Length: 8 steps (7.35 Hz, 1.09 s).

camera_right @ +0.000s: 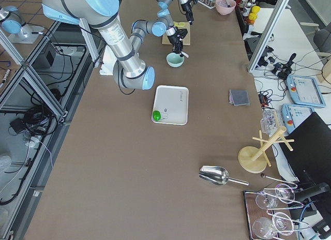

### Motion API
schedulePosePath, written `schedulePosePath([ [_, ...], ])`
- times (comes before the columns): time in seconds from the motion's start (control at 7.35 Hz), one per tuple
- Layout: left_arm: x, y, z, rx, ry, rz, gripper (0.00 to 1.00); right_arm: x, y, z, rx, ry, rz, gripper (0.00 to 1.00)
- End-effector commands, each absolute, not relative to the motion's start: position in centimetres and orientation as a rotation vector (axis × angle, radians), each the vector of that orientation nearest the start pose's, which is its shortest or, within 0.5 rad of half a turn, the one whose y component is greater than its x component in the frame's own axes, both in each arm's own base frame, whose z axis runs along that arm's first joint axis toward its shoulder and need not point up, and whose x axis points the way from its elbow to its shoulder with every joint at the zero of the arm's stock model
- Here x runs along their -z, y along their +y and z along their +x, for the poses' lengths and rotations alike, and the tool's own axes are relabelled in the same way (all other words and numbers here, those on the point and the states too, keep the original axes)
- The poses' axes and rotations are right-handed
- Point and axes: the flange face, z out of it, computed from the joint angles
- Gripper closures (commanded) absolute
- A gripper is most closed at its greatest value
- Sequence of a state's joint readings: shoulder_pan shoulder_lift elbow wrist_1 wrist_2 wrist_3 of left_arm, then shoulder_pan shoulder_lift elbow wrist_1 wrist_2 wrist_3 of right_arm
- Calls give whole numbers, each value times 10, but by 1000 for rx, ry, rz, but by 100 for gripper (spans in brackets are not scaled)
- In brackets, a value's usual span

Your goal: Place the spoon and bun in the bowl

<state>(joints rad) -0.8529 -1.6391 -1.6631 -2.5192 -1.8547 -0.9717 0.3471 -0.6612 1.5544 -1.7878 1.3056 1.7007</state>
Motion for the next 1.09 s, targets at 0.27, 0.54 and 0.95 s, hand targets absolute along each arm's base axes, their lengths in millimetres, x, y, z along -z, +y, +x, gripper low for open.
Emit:
schedulePosePath([
  [0.27,-495,-486,286,72,969,517,2,-123,-363,-642,-513,-659,382,83],
  [0.54,-495,-485,287,70,970,516,2,-123,-369,-640,-509,-657,406,80],
  [0.95,-495,-485,287,70,970,516,2,-121,-373,-637,-520,-659,417,26],
])
